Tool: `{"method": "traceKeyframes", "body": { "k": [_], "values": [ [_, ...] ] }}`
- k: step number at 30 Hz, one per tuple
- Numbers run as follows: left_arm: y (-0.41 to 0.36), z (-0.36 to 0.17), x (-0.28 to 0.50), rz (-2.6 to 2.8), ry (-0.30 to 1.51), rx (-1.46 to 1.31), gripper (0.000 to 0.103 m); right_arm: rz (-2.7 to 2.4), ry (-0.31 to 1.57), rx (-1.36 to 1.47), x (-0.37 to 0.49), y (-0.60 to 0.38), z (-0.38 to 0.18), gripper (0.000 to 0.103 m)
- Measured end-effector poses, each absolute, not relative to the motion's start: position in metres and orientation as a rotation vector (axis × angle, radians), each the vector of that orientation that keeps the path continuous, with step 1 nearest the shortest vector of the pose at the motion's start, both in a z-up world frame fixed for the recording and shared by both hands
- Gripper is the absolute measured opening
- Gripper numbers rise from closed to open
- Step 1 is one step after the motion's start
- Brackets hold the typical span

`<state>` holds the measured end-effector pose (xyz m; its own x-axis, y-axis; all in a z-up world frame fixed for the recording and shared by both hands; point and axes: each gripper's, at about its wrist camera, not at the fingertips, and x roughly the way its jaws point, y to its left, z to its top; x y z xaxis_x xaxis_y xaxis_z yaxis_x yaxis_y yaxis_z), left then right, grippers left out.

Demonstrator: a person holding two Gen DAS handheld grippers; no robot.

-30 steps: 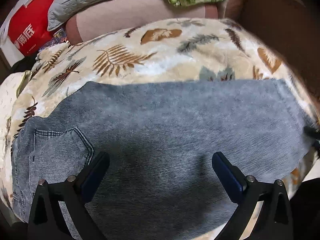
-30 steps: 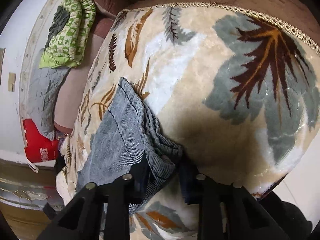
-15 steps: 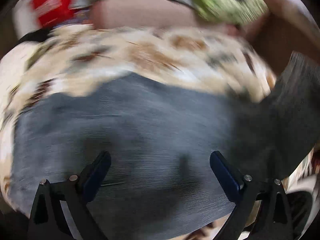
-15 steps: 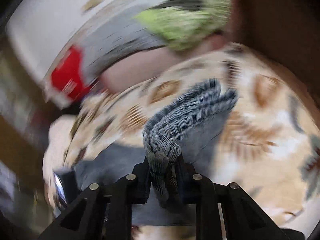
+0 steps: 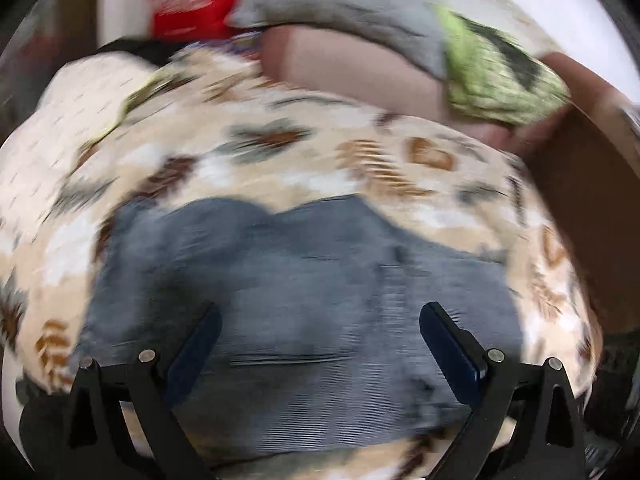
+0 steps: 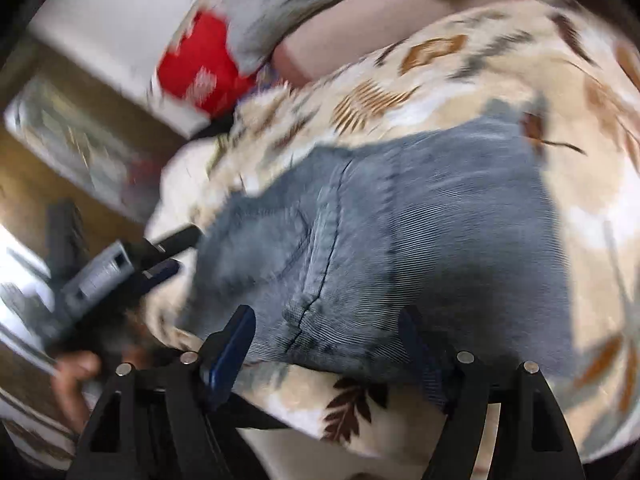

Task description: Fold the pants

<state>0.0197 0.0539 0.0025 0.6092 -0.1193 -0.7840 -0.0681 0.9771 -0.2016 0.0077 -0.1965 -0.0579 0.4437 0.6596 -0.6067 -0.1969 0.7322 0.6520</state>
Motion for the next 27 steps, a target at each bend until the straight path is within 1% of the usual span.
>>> {"method": "traceKeyframes", "body": {
  "k": [4, 5, 6, 7, 8, 9, 10, 12, 14, 17, 19, 20, 21, 22, 23, 24, 25, 27],
  "values": [
    [-0.001, 0.000, 0.026, -0.109, 0.913, -0.109, 0.099, 0.517, 0.924, 0.807, 0.002, -0.263, -0.060, 0.077],
    [-0.017, -0.014, 0.028, -0.122, 0.945, -0.069, 0.099, 0.509, 0.925, 0.868, 0.005, -0.274, -0.066, 0.077],
    [-0.027, -0.029, 0.032, -0.116, 0.987, -0.017, 0.099, 0.499, 0.968, 0.942, 0.014, -0.285, -0.080, 0.079],
    [-0.037, -0.047, 0.036, -0.106, 1.046, 0.045, 0.099, 0.485, 1.042, 0.967, 0.020, -0.287, -0.093, 0.078],
    [-0.046, -0.079, 0.041, -0.094, 1.150, 0.119, 0.099, 0.469, 1.121, 0.987, 0.027, -0.288, -0.104, 0.075],
    [-0.047, -0.086, 0.039, -0.092, 1.146, 0.130, 0.101, 0.484, 1.116, 1.019, 0.029, -0.293, -0.104, 0.075],
    [-0.046, -0.081, 0.032, -0.091, 1.087, 0.127, 0.101, 0.498, 1.098, 1.001, 0.032, -0.297, -0.093, 0.075],
    [-0.045, -0.073, 0.030, -0.095, 1.112, 0.098, 0.099, 0.515, 1.032, 0.895, 0.041, -0.300, -0.060, 0.076],
    [-0.042, -0.053, 0.024, -0.099, 1.028, 0.069, 0.099, 0.487, 1.001, 0.814, 0.060, -0.303, -0.039, 0.076],
    [-0.048, -0.039, 0.011, -0.133, 0.955, 0.075, 0.099, 0.415, 1.035, 0.730, 0.101, -0.306, -0.041, 0.076],
    [-0.053, -0.050, 0.008, -0.157, 0.986, 0.098, 0.099, 0.363, 1.111, 0.675, 0.136, -0.305, -0.060, 0.075],
    [-0.057, -0.066, 0.008, -0.159, 1.030, 0.132, 0.099, 0.355, 1.137, 0.673, 0.148, -0.303, -0.068, 0.074],
    [-0.058, -0.078, 0.009, -0.156, 1.065, 0.144, 0.100, 0.372, 1.159, 0.689, 0.158, -0.300, -0.076, 0.068],
    [-0.057, -0.086, 0.010, -0.159, 1.080, 0.128, 0.101, 0.402, 1.185, 0.694, 0.168, -0.294, -0.083, 0.055],
    [-0.053, -0.086, 0.009, -0.164, 1.048, 0.098, 0.101, 0.412, 1.199, 0.683, 0.172, -0.291, -0.087, 0.047],
    [-0.055, -0.086, 0.009, -0.168, 1.051, 0.106, 0.101, 0.412, 1.218, 0.641, 0.179, -0.281, -0.090, 0.026],
    [-0.055, -0.086, 0.010, -0.174, 1.050, 0.111, 0.101, 0.404, 1.219, 0.606, 0.171, -0.283, -0.091, 0.014],
    [-0.052, -0.089, 0.011, -0.189, 1.049, 0.101, 0.101, 0.383, 1.170, 0.537, 0.169, -0.276, -0.078, 0.012]
  ]
}}
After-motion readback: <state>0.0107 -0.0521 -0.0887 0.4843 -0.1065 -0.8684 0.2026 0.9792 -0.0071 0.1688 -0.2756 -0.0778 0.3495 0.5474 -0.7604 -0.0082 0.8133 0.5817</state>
